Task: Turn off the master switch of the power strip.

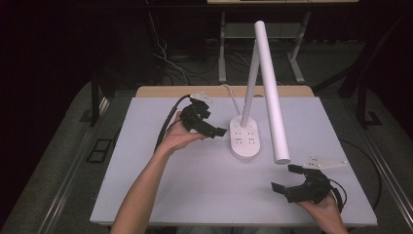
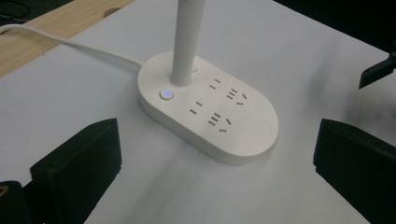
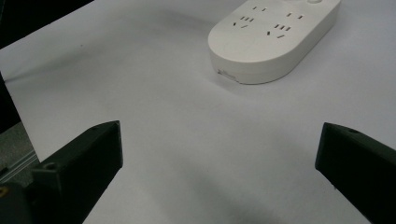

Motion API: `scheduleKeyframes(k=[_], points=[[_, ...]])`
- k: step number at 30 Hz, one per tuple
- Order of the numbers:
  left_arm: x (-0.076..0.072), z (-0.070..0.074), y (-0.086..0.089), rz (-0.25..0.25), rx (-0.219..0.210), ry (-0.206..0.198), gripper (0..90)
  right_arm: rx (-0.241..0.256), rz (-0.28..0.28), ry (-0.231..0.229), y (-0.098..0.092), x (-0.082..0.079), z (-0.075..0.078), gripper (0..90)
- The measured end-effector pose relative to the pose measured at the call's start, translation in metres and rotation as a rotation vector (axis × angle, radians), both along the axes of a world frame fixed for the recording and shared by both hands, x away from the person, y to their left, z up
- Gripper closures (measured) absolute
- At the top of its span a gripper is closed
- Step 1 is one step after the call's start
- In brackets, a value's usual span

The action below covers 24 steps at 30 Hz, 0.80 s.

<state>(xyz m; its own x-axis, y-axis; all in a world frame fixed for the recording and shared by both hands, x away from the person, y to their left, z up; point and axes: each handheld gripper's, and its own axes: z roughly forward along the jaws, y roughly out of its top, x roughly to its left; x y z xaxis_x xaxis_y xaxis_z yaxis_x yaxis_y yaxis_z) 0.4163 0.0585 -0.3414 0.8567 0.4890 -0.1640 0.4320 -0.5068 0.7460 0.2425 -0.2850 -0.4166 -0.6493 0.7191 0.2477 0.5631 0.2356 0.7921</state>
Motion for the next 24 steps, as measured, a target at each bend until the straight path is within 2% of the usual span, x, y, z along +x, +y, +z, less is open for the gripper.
scheduleKeyframes(k=[4, 9, 15, 17, 24], points=[[0.009, -0.002, -0.007, -0.002, 0.013, 0.0, 0.2, -0.007, 0.007, 0.003, 0.002, 0.0, 0.0, 0.2], [0.019, -0.003, -0.013, 0.017, -0.005, 0.012, 0.9, -0.009, 0.003, 0.002, 0.001, -0.001, 0.0, 0.3], [0.031, -0.007, -0.015, 0.017, 0.001, 0.004, 3.2, -0.006, 0.002, 0.003, -0.001, -0.002, 0.0, 0.2], [0.034, -0.008, -0.017, 0.034, -0.009, 0.002, 3.9, -0.006, 0.003, 0.004, -0.001, -0.001, 0.0, 0.2], [0.044, -0.01, -0.022, 0.052, 0.008, -0.001, 6.6, -0.005, 0.005, 0.005, -0.002, -0.002, 0.0, 0.2]])
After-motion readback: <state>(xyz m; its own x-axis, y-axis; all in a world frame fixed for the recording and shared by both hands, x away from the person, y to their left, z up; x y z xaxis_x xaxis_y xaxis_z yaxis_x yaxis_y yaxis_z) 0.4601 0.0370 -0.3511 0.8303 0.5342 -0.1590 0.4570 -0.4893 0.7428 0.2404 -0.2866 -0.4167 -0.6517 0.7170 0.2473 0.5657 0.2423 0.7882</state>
